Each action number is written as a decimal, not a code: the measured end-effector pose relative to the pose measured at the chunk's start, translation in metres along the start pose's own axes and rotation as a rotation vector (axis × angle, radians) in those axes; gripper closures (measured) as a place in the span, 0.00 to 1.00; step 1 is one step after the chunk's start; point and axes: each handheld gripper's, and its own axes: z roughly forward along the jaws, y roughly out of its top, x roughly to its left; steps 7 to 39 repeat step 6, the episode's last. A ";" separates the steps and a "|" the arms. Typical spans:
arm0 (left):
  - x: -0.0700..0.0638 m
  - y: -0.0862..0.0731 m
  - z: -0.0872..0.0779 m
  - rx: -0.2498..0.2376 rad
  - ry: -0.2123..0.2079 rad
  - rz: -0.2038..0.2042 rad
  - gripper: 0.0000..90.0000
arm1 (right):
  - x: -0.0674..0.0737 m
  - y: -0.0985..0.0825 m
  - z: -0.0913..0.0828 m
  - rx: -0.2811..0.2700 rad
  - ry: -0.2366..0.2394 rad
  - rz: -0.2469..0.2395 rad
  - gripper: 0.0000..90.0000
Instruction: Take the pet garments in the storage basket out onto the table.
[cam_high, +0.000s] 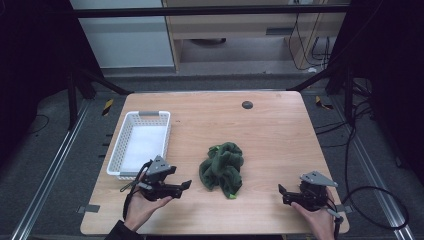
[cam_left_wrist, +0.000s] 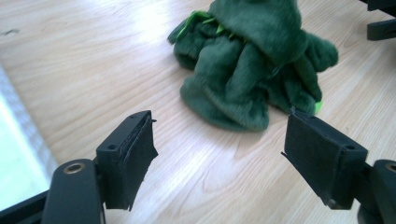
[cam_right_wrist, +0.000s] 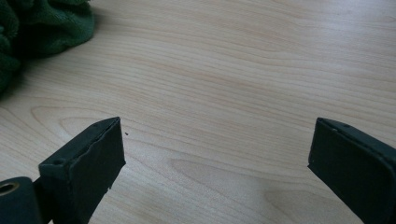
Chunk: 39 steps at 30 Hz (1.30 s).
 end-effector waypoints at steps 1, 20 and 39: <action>0.001 -0.003 -0.002 -0.003 0.001 -0.001 0.26 | 0.000 0.000 0.000 0.000 0.000 0.000 0.04; 0.003 -0.015 -0.005 0.001 0.002 0.004 0.26 | 0.000 0.000 -0.001 -0.005 -0.004 -0.006 0.04; 0.003 -0.015 -0.005 0.001 0.002 0.004 0.26 | 0.000 0.000 -0.001 -0.005 -0.004 -0.006 0.04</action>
